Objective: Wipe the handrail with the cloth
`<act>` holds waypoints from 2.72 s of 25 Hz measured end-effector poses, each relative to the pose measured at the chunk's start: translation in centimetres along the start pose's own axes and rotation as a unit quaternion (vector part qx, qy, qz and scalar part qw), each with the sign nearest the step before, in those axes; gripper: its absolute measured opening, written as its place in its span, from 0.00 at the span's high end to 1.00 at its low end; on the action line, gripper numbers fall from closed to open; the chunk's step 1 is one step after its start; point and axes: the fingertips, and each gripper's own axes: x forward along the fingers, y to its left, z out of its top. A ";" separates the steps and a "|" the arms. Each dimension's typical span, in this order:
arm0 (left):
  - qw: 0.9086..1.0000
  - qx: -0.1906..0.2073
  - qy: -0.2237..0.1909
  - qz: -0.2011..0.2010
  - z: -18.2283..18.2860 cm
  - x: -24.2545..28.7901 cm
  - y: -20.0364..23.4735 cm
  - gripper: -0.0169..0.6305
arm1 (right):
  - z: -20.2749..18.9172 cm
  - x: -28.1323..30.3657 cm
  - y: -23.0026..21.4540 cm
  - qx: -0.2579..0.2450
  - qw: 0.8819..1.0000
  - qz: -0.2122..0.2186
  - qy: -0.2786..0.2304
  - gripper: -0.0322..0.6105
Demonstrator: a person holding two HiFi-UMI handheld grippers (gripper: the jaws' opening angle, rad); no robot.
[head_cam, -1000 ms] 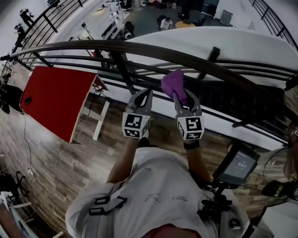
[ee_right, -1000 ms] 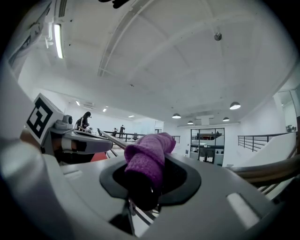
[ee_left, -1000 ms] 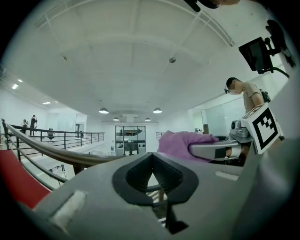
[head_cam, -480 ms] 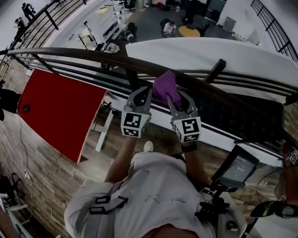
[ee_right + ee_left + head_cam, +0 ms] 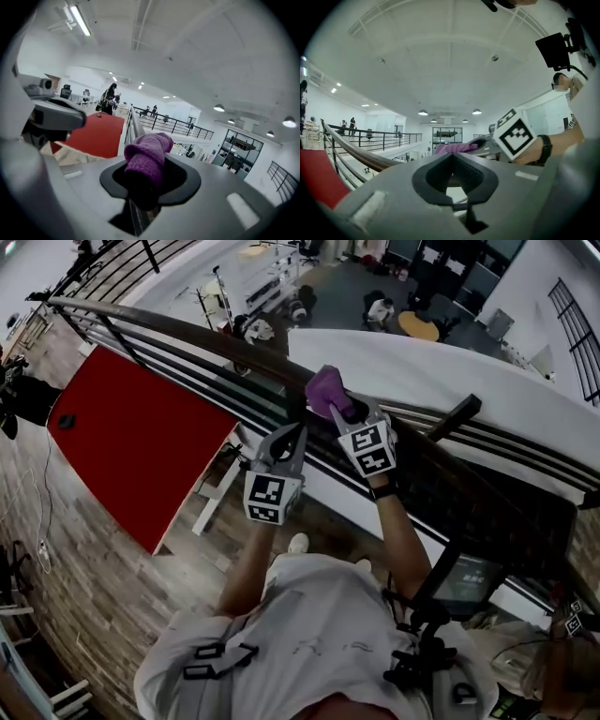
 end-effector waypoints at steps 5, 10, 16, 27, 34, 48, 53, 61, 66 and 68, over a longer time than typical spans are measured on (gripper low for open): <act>1.000 -0.008 0.004 0.019 -0.6 -0.6 0.8 0.97 | -0.2 6.2 -1.3 -0.037 0.997 0.036 0.058 0.77; 0.999 -0.011 0.008 0.045 -1.1 -1.2 2.6 0.97 | -0.1 10.1 -1.3 -0.056 0.994 0.045 0.080 0.78; 0.998 -0.023 0.011 0.065 -1.8 -1.6 4.1 0.97 | -2.1 12.4 -0.2 -0.097 0.981 0.080 0.150 0.78; 0.999 -0.025 0.024 0.040 -2.7 -0.1 2.4 0.97 | -2.0 12.6 -0.5 -0.062 0.984 0.094 0.134 0.78; 0.999 -0.018 0.029 0.019 -2.5 1.1 0.2 0.97 | -2.7 11.6 -1.8 -0.038 0.988 0.090 0.118 0.78; 0.998 -0.006 0.041 -0.051 -2.5 5.1 -6.5 0.97 | -6.7 5.6 -5.4 -0.021 0.989 0.051 0.136 0.80; 0.996 -0.008 0.046 -0.071 -2.7 6.1 -9.6 0.97 | -7.6 3.4 -6.6 0.016 0.990 0.050 0.127 0.80; 0.996 -0.010 0.048 -0.072 -2.5 6.6 -11.3 0.97 | -8.2 1.7 -7.2 0.009 0.991 0.047 0.122 0.80; 0.996 -0.008 0.047 -0.069 -2.4 6.8 -11.6 0.97 | -9.4 0.8 -7.7 0.021 0.990 0.054 0.131 0.80; 0.996 -0.008 0.049 -0.071 -2.5 6.9 -11.9 0.97 | -9.8 0.4 -8.0 0.023 0.990 0.053 0.131 0.80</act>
